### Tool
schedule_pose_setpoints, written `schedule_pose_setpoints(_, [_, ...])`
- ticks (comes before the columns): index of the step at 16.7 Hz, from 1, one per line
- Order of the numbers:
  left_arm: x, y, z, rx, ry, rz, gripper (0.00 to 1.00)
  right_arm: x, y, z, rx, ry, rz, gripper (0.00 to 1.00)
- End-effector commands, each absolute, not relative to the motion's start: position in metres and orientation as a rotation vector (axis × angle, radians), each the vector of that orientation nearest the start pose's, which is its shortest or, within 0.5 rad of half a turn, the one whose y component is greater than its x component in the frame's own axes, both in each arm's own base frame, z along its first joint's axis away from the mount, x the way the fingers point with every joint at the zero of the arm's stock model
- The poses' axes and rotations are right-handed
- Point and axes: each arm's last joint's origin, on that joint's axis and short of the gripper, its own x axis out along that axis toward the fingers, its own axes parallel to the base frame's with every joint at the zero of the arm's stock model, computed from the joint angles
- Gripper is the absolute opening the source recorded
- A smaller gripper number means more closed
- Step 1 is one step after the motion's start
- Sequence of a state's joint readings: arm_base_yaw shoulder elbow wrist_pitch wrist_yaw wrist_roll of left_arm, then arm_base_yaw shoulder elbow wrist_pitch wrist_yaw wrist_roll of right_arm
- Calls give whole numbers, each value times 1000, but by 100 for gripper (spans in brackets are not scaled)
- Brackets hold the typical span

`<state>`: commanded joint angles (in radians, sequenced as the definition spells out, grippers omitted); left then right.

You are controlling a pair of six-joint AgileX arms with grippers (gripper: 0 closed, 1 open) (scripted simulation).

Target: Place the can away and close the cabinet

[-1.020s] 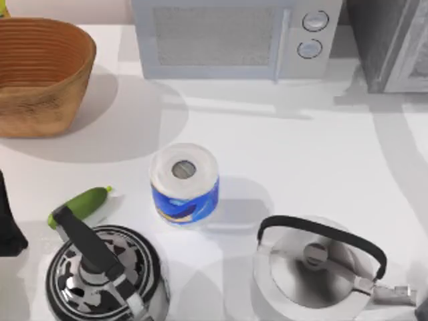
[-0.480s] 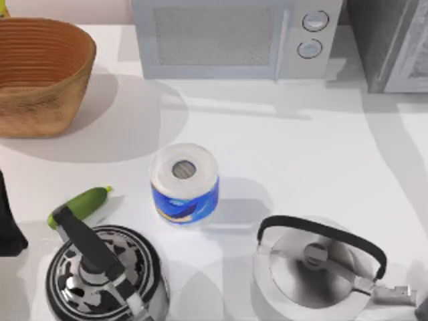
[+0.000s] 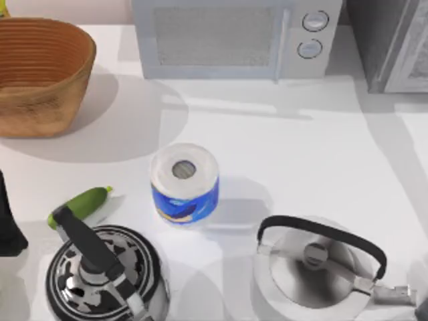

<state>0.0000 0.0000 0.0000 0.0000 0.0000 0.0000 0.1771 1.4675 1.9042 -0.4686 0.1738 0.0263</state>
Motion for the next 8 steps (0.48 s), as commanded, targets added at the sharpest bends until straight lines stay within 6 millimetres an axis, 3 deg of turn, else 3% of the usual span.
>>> schedule_pose_setpoints(5, [106, -1, 160, 0, 0, 0, 100, 341, 57, 542, 10, -1, 30, 0])
schedule_pose_setpoints(8, [106, -1, 160, 0, 0, 0, 100, 371, 54, 543, 10, -11, 24, 0])
